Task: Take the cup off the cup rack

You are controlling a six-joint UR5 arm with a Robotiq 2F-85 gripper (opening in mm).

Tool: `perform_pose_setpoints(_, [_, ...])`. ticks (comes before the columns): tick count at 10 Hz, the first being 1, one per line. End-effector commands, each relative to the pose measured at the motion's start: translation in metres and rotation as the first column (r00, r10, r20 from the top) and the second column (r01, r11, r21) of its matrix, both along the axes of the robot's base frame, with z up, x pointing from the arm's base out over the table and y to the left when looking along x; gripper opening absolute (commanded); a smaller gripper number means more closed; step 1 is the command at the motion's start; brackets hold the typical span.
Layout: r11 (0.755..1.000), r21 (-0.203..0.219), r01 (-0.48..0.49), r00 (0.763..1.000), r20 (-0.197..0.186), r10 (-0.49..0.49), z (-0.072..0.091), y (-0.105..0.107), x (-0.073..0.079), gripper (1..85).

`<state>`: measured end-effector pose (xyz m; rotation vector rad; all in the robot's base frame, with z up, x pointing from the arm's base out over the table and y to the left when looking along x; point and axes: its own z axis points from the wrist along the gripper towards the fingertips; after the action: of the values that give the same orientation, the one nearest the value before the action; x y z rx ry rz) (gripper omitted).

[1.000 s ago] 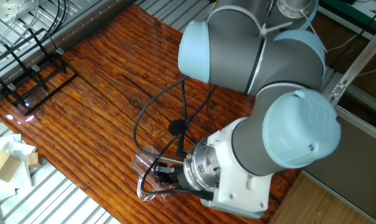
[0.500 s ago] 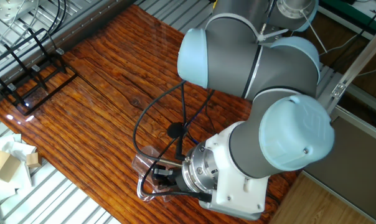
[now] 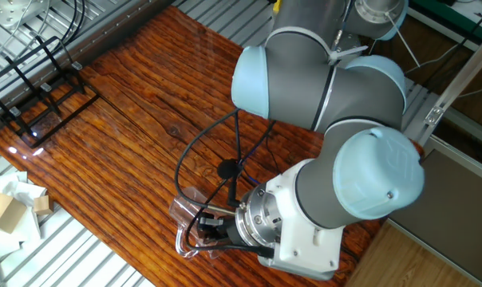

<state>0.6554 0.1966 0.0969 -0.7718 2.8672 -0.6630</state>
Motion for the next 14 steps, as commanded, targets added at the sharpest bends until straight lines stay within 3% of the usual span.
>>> perform_pose_setpoints(1, [1.000, 0.004, -0.002, 1.000, -0.003, 0.002, -0.008, -0.002, -0.003, 36.7])
perform_pose_setpoints(9, [1.000, -0.009, -0.029, 0.999, 0.013, 0.029, -0.019, -0.015, 0.001, 36.7])
perform_pose_setpoints(14, [0.998, -0.043, -0.054, 0.999, 0.000, 0.054, -0.009, -0.022, 0.000, 36.7])
